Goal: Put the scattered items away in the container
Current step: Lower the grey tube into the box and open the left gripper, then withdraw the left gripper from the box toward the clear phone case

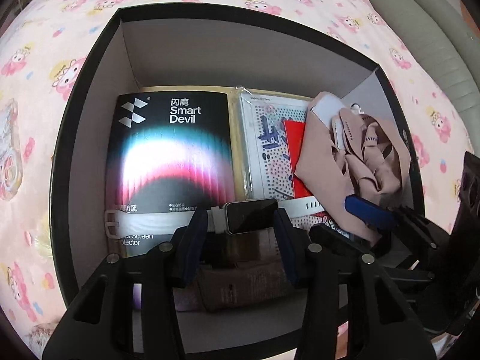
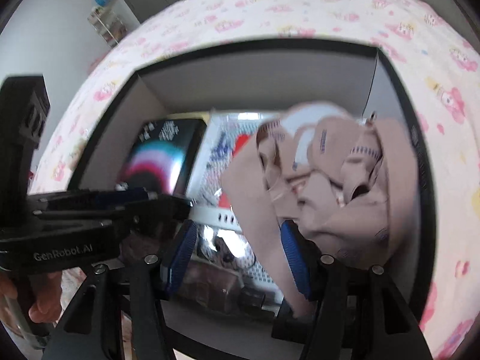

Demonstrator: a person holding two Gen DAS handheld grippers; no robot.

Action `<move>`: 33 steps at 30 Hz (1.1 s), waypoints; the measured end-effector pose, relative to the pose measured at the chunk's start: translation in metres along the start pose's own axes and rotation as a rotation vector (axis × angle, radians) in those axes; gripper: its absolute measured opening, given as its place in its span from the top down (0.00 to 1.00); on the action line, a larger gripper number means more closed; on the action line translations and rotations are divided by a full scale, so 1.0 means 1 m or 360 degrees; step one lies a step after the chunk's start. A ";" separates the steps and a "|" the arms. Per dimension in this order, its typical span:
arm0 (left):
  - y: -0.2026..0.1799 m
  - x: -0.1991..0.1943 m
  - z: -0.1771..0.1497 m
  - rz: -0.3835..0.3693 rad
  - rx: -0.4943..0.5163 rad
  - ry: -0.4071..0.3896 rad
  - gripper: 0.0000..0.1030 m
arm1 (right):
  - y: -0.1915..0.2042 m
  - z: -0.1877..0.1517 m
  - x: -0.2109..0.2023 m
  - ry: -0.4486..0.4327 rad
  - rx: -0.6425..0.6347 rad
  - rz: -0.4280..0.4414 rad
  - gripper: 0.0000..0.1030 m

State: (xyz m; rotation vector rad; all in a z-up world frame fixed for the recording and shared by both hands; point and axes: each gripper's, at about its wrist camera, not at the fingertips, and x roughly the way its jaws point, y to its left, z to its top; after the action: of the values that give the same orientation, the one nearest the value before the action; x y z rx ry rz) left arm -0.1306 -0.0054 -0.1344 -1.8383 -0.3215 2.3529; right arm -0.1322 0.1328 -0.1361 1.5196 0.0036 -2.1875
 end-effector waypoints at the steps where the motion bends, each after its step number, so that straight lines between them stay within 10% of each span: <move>1: -0.002 0.000 -0.001 0.0007 0.0016 0.0007 0.54 | 0.002 -0.002 -0.001 0.0011 -0.0012 -0.0006 0.46; 12: -0.006 -0.015 -0.012 0.0013 0.0028 -0.0013 0.52 | -0.005 -0.011 -0.008 0.0052 0.0080 0.0094 0.46; 20: -0.015 -0.072 -0.020 -0.0019 0.0113 -0.0316 0.48 | 0.002 -0.015 -0.055 -0.0220 0.0121 0.0044 0.45; 33: -0.026 -0.116 -0.056 -0.0170 0.0241 -0.0474 0.45 | 0.023 -0.042 -0.121 -0.0494 0.0178 -0.0100 0.45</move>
State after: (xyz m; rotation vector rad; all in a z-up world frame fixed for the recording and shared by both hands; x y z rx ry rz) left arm -0.0483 -0.0033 -0.0319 -1.3716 -0.2566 2.4977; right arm -0.0535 0.1689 -0.0391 1.2345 -0.1764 -2.4892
